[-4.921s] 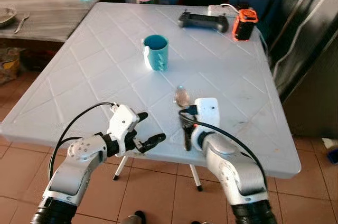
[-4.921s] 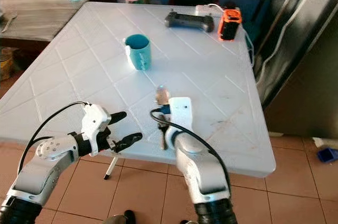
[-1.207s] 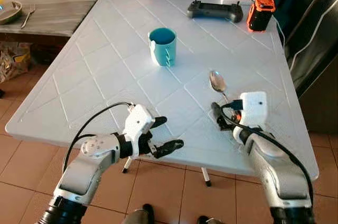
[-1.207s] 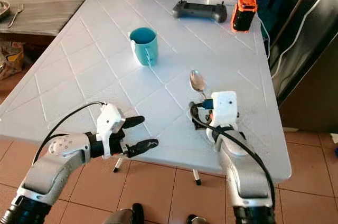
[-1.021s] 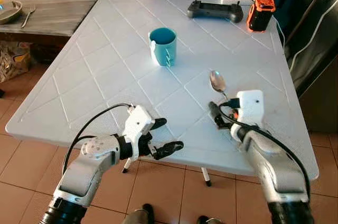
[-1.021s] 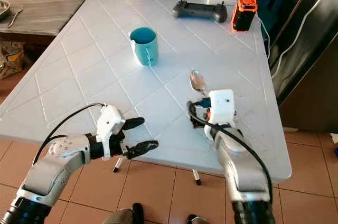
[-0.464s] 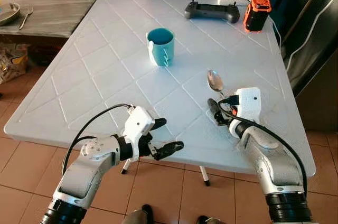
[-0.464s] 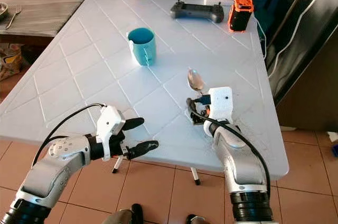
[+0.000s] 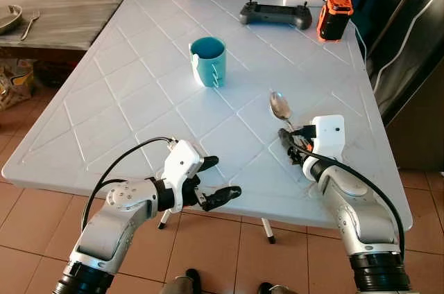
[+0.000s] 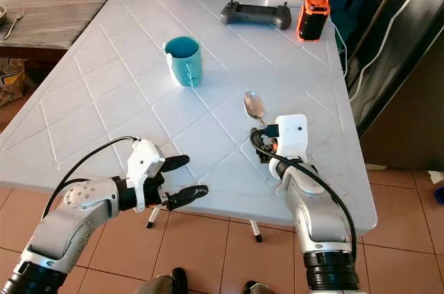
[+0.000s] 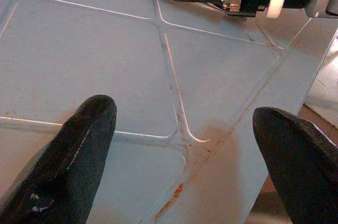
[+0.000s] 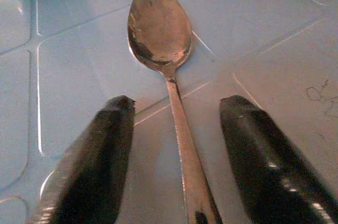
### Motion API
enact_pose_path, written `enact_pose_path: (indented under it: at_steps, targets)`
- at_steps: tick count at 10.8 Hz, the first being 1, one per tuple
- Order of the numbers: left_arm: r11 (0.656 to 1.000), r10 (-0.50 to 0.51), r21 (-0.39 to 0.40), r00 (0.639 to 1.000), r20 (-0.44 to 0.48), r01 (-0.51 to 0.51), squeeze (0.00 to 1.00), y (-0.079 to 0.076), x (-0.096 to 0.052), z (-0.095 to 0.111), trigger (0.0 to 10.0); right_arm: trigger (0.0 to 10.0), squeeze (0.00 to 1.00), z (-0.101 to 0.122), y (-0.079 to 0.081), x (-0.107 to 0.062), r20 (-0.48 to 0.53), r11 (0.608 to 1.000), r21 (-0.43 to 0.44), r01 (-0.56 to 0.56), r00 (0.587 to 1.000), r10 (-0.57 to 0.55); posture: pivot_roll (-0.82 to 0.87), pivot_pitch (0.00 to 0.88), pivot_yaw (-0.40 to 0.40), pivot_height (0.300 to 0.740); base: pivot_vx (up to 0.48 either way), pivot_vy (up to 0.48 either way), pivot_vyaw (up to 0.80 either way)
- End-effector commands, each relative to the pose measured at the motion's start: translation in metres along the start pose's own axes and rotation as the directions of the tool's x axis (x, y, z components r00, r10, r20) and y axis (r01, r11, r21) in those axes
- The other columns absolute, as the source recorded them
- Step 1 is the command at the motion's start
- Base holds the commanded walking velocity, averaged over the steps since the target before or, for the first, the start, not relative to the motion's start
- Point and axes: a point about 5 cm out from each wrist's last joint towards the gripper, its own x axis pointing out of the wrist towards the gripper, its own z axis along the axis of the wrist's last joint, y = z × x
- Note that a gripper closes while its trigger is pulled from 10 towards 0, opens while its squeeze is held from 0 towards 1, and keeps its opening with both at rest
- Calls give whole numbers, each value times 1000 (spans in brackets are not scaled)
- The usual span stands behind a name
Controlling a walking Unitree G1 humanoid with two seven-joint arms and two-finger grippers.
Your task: Setting the table
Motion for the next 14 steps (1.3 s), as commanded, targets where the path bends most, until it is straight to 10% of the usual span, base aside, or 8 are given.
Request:
enact_pose_path:
  at_steps: [1,14]
  targets:
    - [1000,-6,10,1000,-16,6,0,-3,-1,0,10000,0,0,-16,4,-1,-65,999,23,-30,997,32,133,209,57,740,0,0,0]
    - [1000,-3,14,1000,-30,4,0,-5,-3,-3,10000,0,0,-36,14,-8,-133,994,69,-83,987,91,144,213,55,740,0,0,0]
